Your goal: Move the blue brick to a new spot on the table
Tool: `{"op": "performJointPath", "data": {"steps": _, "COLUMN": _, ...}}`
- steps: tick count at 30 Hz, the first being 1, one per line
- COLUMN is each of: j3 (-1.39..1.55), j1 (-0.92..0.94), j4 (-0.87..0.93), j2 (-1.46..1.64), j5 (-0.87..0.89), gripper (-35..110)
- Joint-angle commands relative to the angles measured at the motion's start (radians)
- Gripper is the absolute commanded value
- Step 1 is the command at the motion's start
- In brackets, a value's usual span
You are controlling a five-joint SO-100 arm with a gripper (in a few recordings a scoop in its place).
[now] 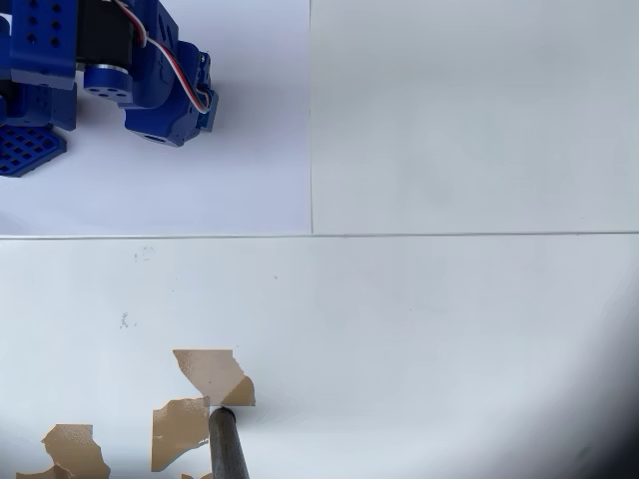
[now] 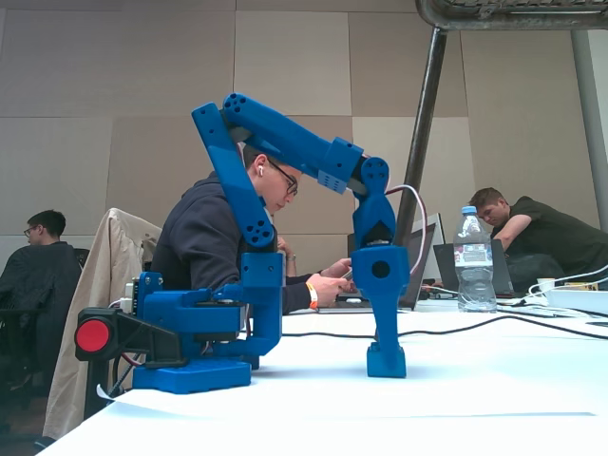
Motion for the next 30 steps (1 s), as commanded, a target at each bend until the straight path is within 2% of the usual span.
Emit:
{"op": "performJointPath", "data": {"steps": 1, "j3": -0.176, "j1": 0.041, "j4": 0.12, "j2": 0.057, "j5": 0.023, "gripper": 3}}
{"op": "performJointPath", "data": {"steps": 5, "j3": -0.38, "j1": 0.21, "j4": 0.227, "j2": -0.023, "j5": 0.037, "gripper": 4}}
{"op": "performJointPath", "data": {"steps": 15, "j3": -0.739, "j1": 0.729, "j4": 0.307, "j2": -0.313, "j5": -0.081, "gripper": 3}}
{"op": "performJointPath", "data": {"steps": 30, "j3": -0.98, "j1": 1.312, "j4": 0.41, "j2": -0.586, "j5": -0.137, "gripper": 3}}
